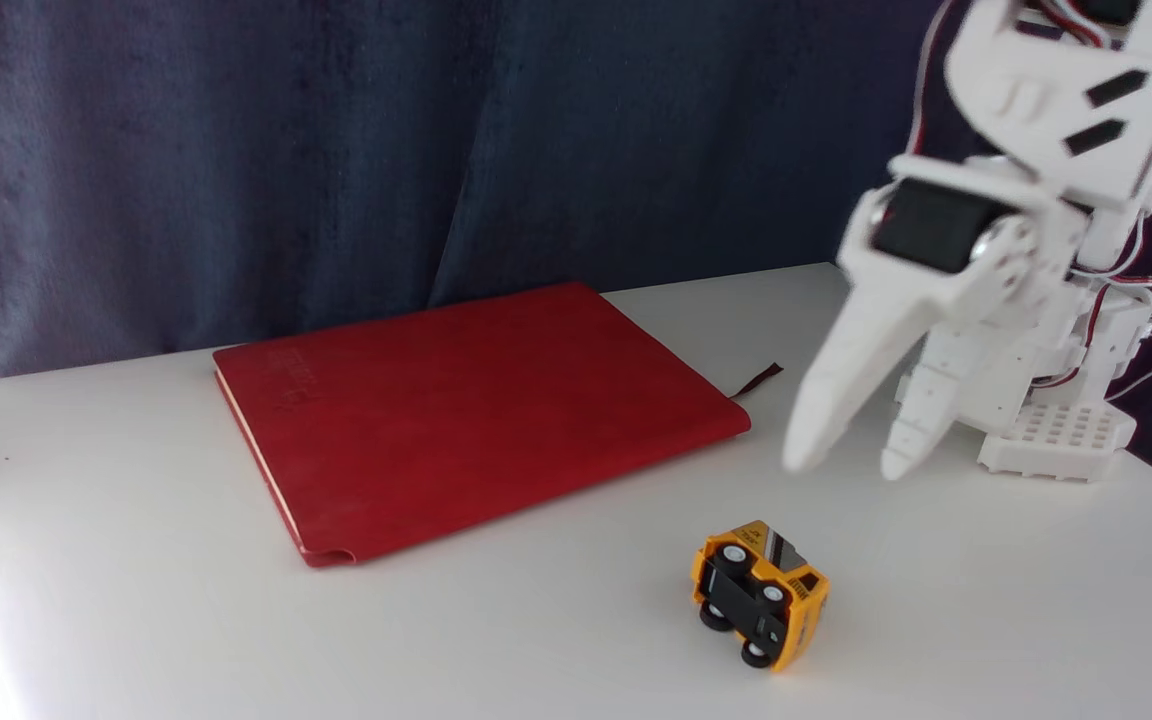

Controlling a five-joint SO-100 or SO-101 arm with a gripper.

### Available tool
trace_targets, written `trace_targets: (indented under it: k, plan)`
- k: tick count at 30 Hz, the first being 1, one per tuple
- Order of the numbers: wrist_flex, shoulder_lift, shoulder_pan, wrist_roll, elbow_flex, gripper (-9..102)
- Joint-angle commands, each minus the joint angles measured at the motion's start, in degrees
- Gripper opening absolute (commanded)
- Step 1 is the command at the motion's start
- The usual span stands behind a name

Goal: Grasp a toy truck onto the red notebook.

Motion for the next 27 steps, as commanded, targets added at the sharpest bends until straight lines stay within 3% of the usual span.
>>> trace_targets:
  k: [1,12,27]
  plan:
    - [3.0,-5.1,0.8,-0.4,-7.1,27]
    - [9.4,-15.3,1.4,-1.1,-17.3,28]
    - [9.1,-22.1,5.3,-1.7,-13.9,29]
